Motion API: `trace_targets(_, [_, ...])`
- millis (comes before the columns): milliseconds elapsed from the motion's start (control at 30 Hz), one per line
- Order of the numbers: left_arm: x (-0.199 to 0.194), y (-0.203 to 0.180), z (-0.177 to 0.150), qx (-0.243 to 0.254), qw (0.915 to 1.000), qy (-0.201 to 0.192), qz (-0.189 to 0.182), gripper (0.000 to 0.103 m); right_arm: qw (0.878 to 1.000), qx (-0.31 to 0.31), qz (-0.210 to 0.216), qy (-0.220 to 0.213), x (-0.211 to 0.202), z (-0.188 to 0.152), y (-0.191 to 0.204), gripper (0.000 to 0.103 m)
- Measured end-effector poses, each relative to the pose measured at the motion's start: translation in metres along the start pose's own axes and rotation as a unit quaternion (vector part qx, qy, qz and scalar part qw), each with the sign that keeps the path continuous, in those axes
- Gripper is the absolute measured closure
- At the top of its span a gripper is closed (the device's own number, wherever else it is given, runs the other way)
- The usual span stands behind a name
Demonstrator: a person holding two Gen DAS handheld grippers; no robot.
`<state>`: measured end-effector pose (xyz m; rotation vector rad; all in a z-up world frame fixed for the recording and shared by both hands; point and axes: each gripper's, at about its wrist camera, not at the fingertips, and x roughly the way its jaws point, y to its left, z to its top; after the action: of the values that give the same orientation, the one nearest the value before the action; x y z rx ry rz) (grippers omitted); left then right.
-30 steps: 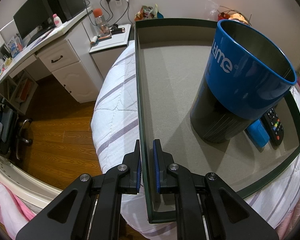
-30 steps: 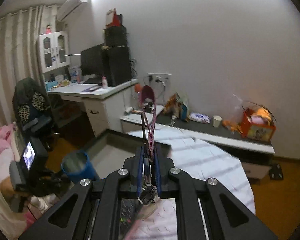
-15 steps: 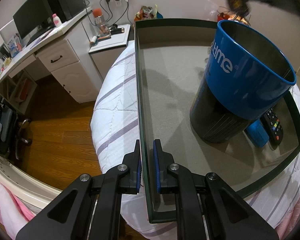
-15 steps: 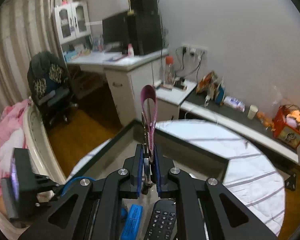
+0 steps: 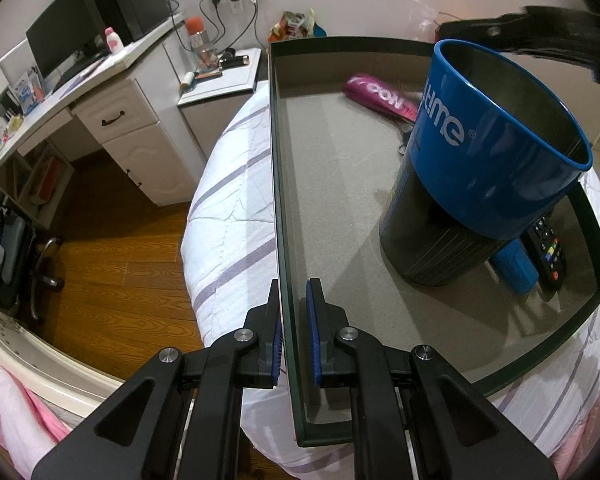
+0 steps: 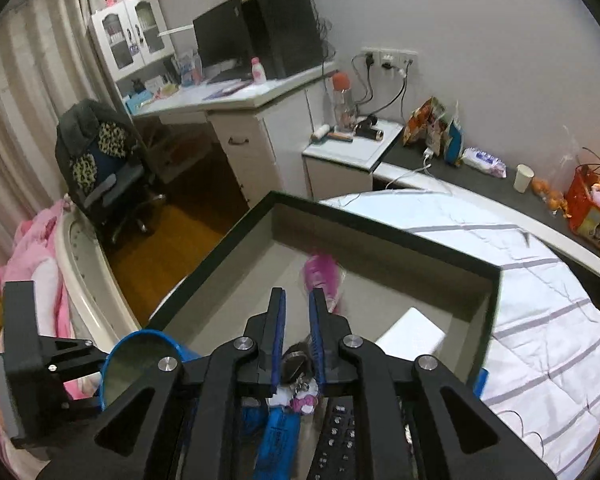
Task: Organize rigid objects
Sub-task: 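Carry the keys into the tray and open the right tool, then move the open right tool to the clear blue-capped bottle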
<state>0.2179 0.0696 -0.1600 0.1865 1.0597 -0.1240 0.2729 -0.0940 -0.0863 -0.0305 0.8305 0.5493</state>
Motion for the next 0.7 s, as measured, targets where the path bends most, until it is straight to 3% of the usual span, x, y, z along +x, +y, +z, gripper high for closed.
trace_targets(67, [0.000,0.000,0.000,0.000,1.0000,0.000,0.000,0.094,1.000,0.005,-0.003,-0.010,-0.011,-0.003,-0.002,0.070])
trace_targets(267, [-0.001,0.000,0.000,0.000,1.0000,0.000,0.000,0.094,0.998,0.013,-0.049,-0.044,-0.066,-0.032,-0.019,0.066])
trace_targets(367, [-0.001,0.000,0.000,0.000,1.0000,0.000,0.000,0.094,0.995,0.035,-0.079,-0.047,-0.089,-0.054,-0.038,0.053])
trace_targets(500, [-0.001,0.001,-0.001,-0.001,1.0000,0.000,0.003,0.094,0.989,0.066,-0.126,-0.035,-0.103,-0.088,-0.067,0.053])
trace_targets(700, [-0.001,0.003,-0.003,-0.001,1.0000,0.001,0.004,0.094,0.990,0.083,-0.115,0.002,-0.084,-0.114,-0.089,0.053])
